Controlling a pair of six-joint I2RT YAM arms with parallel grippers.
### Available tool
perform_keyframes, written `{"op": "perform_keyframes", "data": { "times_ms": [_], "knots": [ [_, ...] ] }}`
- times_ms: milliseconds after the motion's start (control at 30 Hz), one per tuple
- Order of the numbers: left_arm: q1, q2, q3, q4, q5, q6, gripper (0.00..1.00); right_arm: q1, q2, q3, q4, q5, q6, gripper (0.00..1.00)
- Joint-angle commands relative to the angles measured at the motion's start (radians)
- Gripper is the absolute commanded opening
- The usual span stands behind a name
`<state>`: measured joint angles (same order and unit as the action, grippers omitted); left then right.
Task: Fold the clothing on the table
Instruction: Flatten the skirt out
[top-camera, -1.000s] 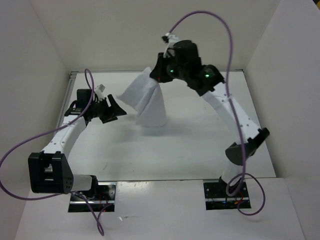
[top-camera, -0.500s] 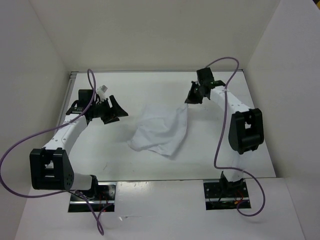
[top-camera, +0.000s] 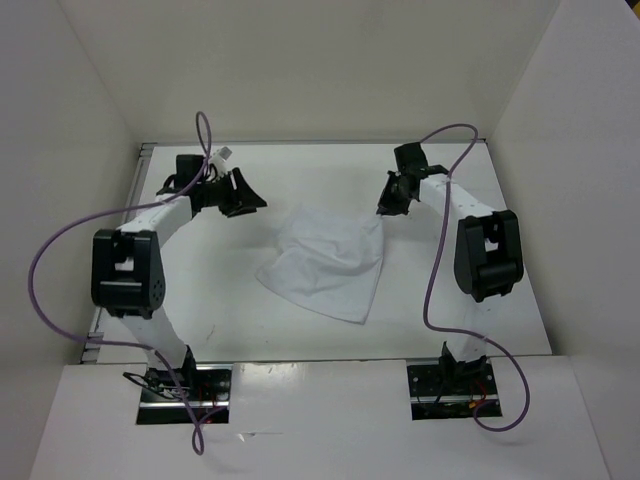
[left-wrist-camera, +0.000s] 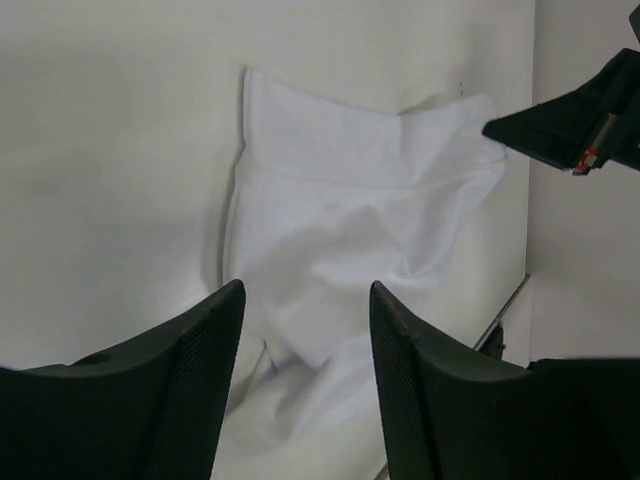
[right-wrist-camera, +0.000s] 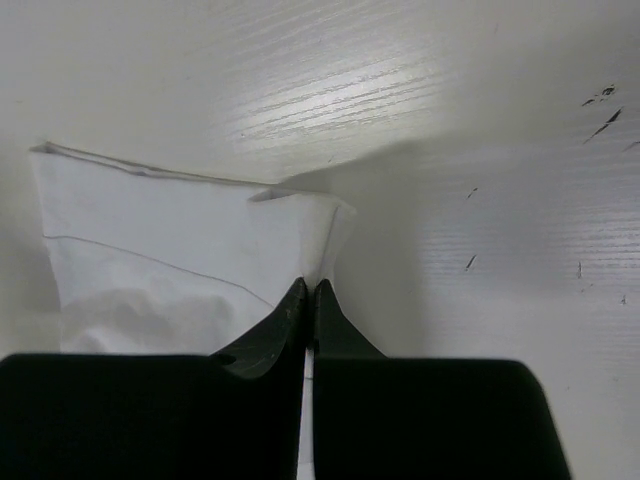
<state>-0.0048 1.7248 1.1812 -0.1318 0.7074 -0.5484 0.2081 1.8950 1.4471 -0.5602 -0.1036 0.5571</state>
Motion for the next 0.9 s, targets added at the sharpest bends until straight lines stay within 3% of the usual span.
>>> {"op": "perform_keyframes", "data": {
  "times_ms": [0,167,400,500,867],
  "knots": [
    [-0.049,0.126,0.174,0.068,0.084,0.101,0.62,0.016,-0.030,0.002,0.039,0.030,0.003,0.00],
    [-0.067,0.288,0.296,0.057,0.121,0.176,0.70,0.026,-0.039,-0.010,0.039,0.030,0.003,0.00],
    [-0.086,0.404,0.351,0.066,0.090,0.212,0.71,0.027,-0.077,-0.010,0.019,0.019,-0.006,0.00],
    [-0.096,0.449,0.351,0.078,0.012,0.212,0.67,0.027,-0.111,-0.001,-0.009,0.019,-0.016,0.00],
    [-0.179,0.558,0.432,0.100,0.021,0.185,0.62,0.036,-0.122,-0.010,-0.009,-0.001,0.003,0.00]
  ]
}}
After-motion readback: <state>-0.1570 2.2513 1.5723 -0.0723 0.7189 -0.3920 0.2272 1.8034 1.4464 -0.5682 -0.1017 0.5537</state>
